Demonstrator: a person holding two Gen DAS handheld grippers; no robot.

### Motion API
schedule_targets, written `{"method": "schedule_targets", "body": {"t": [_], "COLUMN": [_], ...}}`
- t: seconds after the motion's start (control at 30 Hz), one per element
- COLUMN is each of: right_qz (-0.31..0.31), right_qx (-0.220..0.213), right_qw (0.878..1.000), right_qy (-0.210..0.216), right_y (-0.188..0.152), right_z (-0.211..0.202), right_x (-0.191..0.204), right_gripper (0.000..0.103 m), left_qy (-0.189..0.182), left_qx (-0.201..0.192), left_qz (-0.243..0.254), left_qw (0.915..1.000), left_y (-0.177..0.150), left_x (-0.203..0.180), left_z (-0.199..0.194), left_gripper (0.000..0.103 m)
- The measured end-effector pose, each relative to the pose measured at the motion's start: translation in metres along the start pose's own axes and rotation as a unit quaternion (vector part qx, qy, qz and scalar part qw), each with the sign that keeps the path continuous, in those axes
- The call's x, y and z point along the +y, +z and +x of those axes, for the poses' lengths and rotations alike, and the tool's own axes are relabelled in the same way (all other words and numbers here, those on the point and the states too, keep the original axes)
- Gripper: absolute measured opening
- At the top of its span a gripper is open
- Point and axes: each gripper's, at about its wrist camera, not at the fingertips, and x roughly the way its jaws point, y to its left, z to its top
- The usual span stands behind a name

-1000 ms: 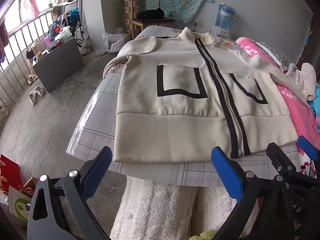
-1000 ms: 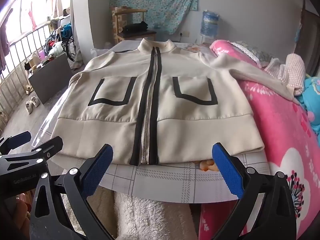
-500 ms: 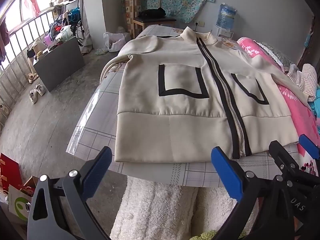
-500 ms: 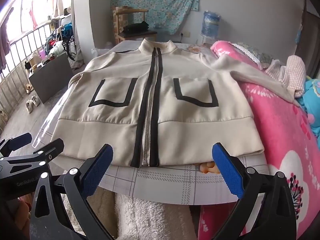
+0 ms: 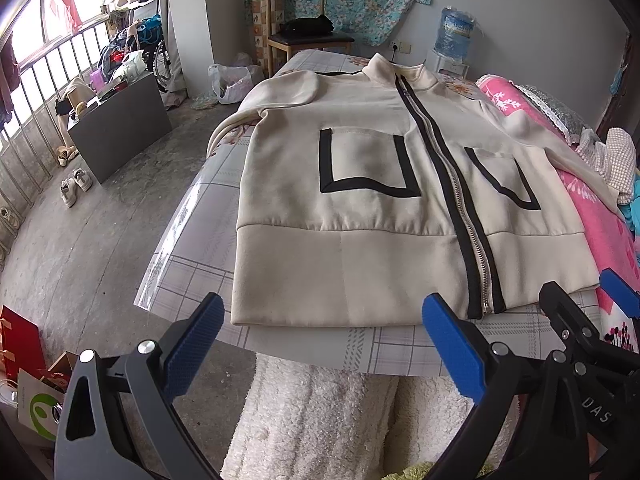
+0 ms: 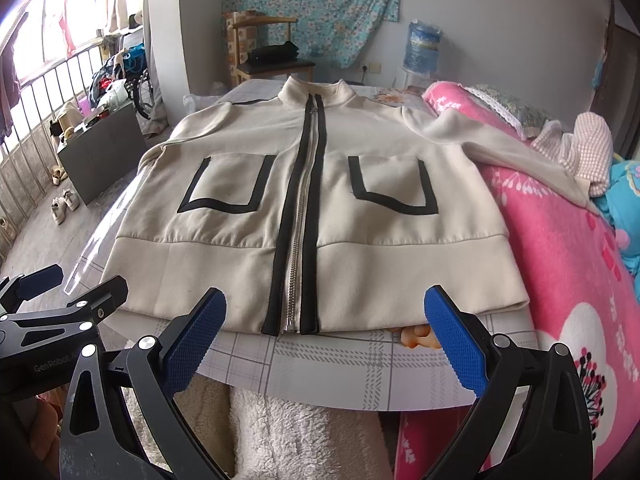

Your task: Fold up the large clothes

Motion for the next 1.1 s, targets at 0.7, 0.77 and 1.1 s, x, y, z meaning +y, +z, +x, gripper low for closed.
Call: {"method": "schedule_targets", "body": {"t": [0.7,0.77,1.1], "right_qz": [-0.002,-0.002,-0.002], "right_qx": [0.001,0.001,0.002], "right_qw": [1.000,1.000,1.000], "right_qy": [0.000,0.000,0.000], "right_y": [0.0012,0.0010,-0.0002], "right_z": [-0.0008,0.0001,0.0008], "right_x": [-0.0020,-0.0024,-0.0036], "right_gripper": [0.095,0.095,0.095], "left_qy": [0.003,0.003,0.003], "left_qx": [-0.002,-0.002,-0.003], "left_qz": [0.000,0.000,0.000], "left_qw": [1.0000,1.0000,1.0000], "left_y": [0.0029,0.0042,0.0055], "left_x": [0.0056,0.0060,0.0067], "left_z": [0.0015,0.0014,0.0006], "left_gripper": [0.097,0.097,0.097]}}
